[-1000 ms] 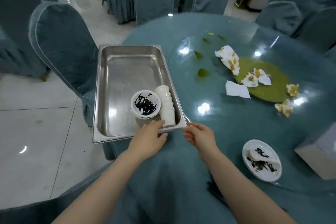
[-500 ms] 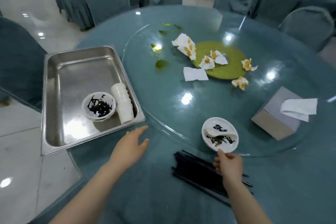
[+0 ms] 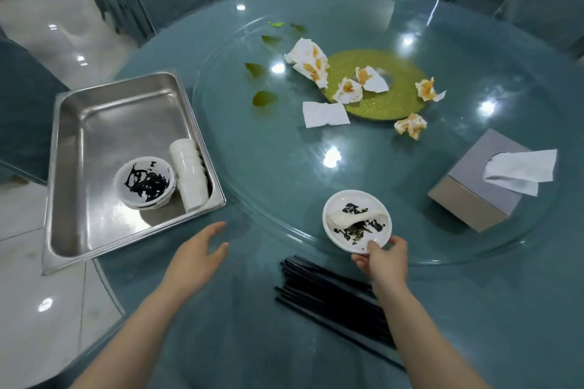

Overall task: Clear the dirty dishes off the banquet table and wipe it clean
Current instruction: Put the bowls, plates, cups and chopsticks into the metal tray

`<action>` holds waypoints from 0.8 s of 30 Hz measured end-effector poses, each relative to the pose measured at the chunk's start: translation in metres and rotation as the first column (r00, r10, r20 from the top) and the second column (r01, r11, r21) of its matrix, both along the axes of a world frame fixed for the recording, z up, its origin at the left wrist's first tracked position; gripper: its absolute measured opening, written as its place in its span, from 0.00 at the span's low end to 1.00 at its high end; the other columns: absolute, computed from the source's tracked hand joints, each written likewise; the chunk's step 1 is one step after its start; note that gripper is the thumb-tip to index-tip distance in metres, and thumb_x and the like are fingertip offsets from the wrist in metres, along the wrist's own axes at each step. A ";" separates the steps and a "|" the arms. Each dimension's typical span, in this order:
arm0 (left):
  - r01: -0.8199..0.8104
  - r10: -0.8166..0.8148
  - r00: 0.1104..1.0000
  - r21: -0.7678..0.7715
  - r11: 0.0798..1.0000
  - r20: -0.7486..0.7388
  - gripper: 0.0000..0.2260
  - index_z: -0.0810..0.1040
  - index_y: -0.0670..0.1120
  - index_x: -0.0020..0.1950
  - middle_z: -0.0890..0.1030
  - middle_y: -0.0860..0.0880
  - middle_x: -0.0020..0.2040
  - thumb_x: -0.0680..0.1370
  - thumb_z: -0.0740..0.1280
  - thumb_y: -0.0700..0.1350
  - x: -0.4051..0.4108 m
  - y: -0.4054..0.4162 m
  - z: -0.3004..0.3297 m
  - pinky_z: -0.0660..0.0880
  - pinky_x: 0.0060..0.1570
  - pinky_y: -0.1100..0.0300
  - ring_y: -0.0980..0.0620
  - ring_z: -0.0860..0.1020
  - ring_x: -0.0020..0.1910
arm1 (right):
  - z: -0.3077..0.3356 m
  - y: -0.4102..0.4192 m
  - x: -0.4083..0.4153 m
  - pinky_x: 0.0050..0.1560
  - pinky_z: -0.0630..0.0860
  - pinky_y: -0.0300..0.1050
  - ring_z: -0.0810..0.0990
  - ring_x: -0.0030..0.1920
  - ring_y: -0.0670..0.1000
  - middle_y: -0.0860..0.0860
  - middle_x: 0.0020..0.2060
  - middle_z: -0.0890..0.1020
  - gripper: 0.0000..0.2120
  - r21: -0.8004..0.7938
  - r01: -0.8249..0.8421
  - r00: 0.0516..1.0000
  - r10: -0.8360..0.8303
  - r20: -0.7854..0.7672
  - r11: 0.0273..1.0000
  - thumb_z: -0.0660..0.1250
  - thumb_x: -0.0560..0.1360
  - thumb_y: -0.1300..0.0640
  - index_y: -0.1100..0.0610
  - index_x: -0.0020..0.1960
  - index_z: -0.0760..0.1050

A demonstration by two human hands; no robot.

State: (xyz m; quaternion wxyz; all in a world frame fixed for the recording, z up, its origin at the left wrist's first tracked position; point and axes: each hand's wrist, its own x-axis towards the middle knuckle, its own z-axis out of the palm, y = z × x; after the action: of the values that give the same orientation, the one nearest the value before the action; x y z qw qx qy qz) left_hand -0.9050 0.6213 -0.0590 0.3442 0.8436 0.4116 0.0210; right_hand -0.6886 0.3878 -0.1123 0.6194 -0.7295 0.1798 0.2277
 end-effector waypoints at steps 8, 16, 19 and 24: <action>-0.024 0.025 0.998 -0.016 1.000 0.064 0.20 0.72 0.49 0.68 0.78 0.54 0.62 0.76 0.67 0.43 0.010 -0.002 0.010 0.66 0.60 0.63 0.56 0.74 0.62 | 0.039 0.032 0.009 0.24 0.75 0.40 0.81 0.25 0.51 0.58 0.35 0.83 0.14 0.084 -0.221 0.973 0.213 0.094 0.972 0.60 0.76 0.64 0.52 0.58 0.63; -0.114 0.189 0.947 -0.280 0.953 0.258 0.12 0.73 0.52 0.63 0.84 0.52 0.40 0.79 0.63 0.45 0.031 0.022 0.031 0.77 0.43 0.58 0.56 0.82 0.35 | 0.079 0.102 -0.005 0.23 0.72 0.40 0.78 0.23 0.51 0.55 0.27 0.82 0.13 0.125 -0.528 0.847 0.511 0.150 0.840 0.60 0.76 0.65 0.53 0.57 0.65; -0.104 0.218 0.928 -0.350 0.931 0.303 0.10 0.73 0.51 0.61 0.83 0.48 0.33 0.82 0.58 0.49 0.040 0.040 0.036 0.74 0.30 0.61 0.51 0.80 0.27 | 0.086 0.126 -0.015 0.24 0.73 0.40 0.78 0.24 0.50 0.55 0.26 0.82 0.13 0.115 -0.603 0.797 0.588 0.140 0.790 0.61 0.76 0.64 0.51 0.57 0.66; -0.104 0.240 0.918 -0.390 0.915 0.317 0.06 0.75 0.53 0.55 0.82 0.47 0.35 0.80 0.61 0.47 0.046 0.093 0.038 0.73 0.23 0.59 0.49 0.78 0.24 | 0.094 0.180 -0.026 0.26 0.73 0.41 0.78 0.26 0.50 0.55 0.29 0.83 0.13 0.083 -0.683 0.728 0.665 0.169 0.726 0.61 0.76 0.62 0.51 0.58 0.67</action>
State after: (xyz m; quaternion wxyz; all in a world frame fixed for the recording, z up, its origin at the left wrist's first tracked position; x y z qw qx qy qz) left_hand -0.8594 0.7140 -0.0209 0.5607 0.7065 0.4123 0.1282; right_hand -0.7149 0.5676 -0.0186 0.5536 -0.7128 -0.1540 0.4021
